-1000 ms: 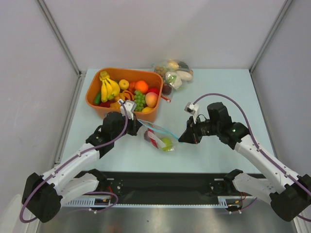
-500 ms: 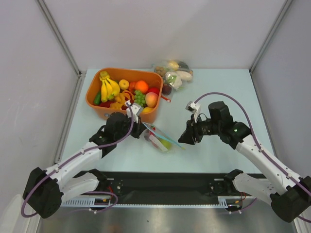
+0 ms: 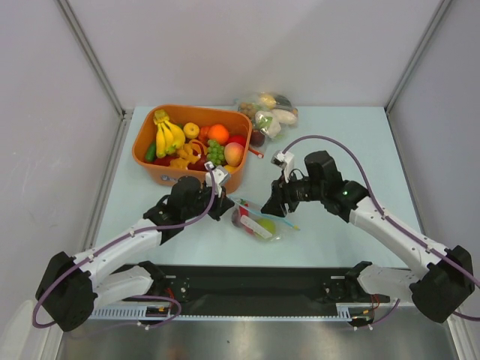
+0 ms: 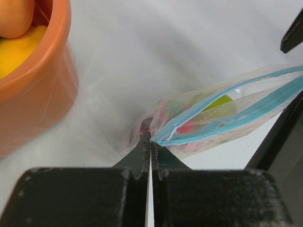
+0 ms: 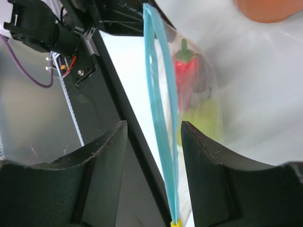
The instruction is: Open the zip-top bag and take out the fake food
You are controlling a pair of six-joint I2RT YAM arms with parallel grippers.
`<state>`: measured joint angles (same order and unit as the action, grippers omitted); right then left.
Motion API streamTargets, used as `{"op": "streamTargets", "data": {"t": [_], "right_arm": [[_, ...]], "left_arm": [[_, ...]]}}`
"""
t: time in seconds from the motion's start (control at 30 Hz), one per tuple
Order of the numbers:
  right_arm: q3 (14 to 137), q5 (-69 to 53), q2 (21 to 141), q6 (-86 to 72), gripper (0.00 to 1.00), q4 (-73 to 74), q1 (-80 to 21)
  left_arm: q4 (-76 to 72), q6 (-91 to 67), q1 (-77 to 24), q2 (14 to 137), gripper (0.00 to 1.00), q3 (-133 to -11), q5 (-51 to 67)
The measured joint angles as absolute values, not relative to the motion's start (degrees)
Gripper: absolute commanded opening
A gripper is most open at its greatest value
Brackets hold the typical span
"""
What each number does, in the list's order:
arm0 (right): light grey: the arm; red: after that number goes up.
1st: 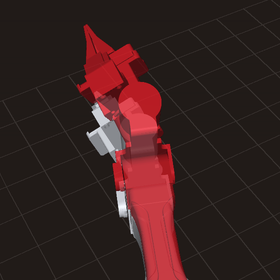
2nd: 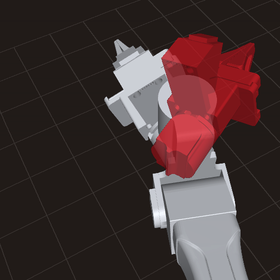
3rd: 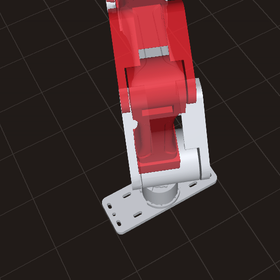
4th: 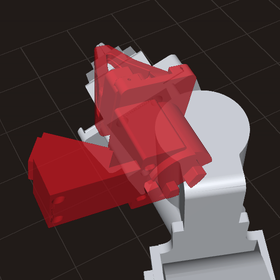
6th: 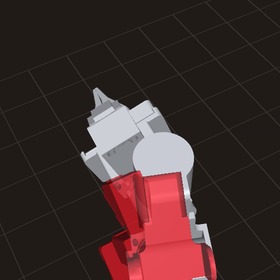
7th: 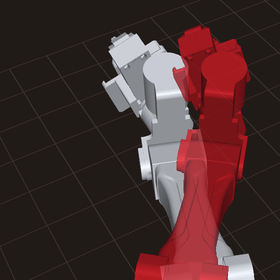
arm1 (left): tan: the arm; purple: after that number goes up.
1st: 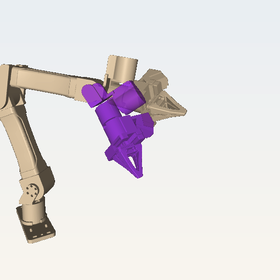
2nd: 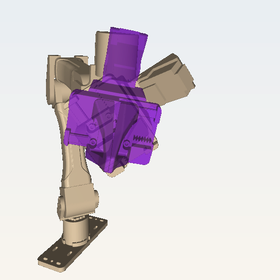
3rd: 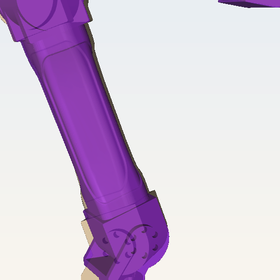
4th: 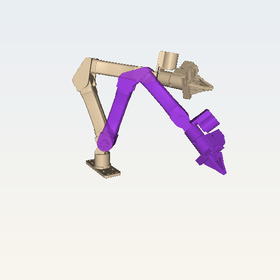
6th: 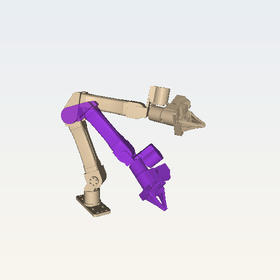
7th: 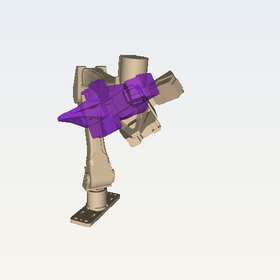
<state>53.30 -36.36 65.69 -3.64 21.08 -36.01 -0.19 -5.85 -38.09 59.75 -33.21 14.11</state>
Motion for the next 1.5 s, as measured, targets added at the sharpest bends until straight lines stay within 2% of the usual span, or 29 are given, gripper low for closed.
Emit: {"op": "streamTargets", "data": {"t": [0.33, 0.47, 0.5, 0.6, 0.63, 0.67, 0.7, 0.73, 0.77, 0.83, 0.97, 1.23, 1.37, 1.5], "right_arm": [[53.30, -34.72, 69.17, -2.72, 0.61, 18.85, -36.16], [53.30, -34.65, 70.41, -1.96, 0.55, 18.68, -36.36], [53.30, -34.57, 70.72, -1.72, 0.52, 18.57, -36.42], [53.30, -34.26, 71.77, -1.17, 0.36, 18.48, -36.60], [53.30, -34.24, 72.12, -1.17, 0.20, 18.48, -36.60], [53.30, -34.17, 72.58, -0.78, 0.10, 18.46, -36.67], [53.30, -34.02, 73.01, -0.75, 0.03, 18.41, -36.69], [53.28, -33.71, 73.41, -0.89, 0.00, 18.48, -36.69], [53.28, -33.17, 73.69, -1.02, 0.00, 18.52, -36.71], [53.28, -31.35, 73.82, -1.28, 0.00, 18.70, -36.77], [53.28, -27.33, 73.25, -1.52, 0.00, 19.42, -36.82], [53.28, -17.58, 69.47, -2.26, 0.00, 22.35, -39.68], [53.41, -12.08, 68.27, -3.03, 0.00, 22.90, -43.53], [53.91, -8.32, 68.12, -3.42, 0.00, 22.94, -46.89]], "left_arm": [[-0.05, -5.45, -38.28, 59.64, 0.00, -33.21, 14.26], [0.12, -5.45, -38.57, 59.55, 0.00, -33.21, 14.31], [0.12, -5.43, -38.63, 59.53, 0.00, -33.21, 14.35], [0.10, -5.37, -38.79, 59.42, 0.00, -33.21, 14.76], [0.10, -5.32, -38.85, 59.31, 0.00, -33.21, 14.94], [0.10, -5.30, -38.89, 59.16, 0.02, -33.21, 15.16], [0.10, -5.30, -39.00, 59.02, 0.09, -33.21, 15.25], [0.08, -5.28, -39.05, 58.89, 0.21, -33.21, 15.27], [0.12, -4.95, -39.13, 58.76, 0.42, -33.21, 15.25], [0.38, -5.23, -39.24, 58.57, 0.51, -33.41, 15.16], [1.96, -7.94, -39.77, 57.17, 0.52, -34.98, 12.08], [-3.09, -28.12, -41.21, 52.12, 0.55, -34.35, 8.93], [-8.56, -36.47, -43.55, 55.29, 0.59, -33.65, 9.82], [-12.84, -41.65, -45.15, 60.42, 0.60, -33.41, 11.20]]}}
